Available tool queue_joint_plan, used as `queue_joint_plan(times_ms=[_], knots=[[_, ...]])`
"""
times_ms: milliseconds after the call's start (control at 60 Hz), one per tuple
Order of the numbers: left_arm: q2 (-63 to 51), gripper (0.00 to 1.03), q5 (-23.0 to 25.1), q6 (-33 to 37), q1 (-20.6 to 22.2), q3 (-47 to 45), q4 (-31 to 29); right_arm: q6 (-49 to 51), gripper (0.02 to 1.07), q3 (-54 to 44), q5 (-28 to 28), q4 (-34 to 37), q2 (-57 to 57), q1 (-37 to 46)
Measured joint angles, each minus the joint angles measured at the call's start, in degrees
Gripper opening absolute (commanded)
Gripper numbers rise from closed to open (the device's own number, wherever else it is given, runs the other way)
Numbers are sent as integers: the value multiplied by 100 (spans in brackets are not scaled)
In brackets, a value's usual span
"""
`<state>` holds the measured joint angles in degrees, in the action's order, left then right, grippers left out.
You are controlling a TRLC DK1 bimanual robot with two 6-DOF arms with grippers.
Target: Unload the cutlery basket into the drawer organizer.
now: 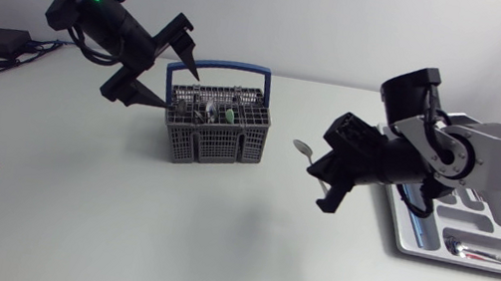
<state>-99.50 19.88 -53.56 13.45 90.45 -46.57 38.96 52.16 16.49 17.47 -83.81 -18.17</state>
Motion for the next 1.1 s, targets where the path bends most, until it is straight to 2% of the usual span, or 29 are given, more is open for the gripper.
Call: queue_joint_plan(times_ms=[117,433,767,850,1100], knots=[[0,84,-295,-2,170,-87,219,527,7,-63,4,393,205,476],[-50,84,-673,-87,328,-247,632,2026,7,-63,284,1292,442,1987],[-184,84,-695,-197,387,-422,820,3401,7,138,374,1961,433,3368],[-184,77,-695,-199,387,-476,874,3689,7,251,422,2107,385,3727],[-184,77,-695,-199,387,-562,920,4524,7,487,472,2378,238,4599]])
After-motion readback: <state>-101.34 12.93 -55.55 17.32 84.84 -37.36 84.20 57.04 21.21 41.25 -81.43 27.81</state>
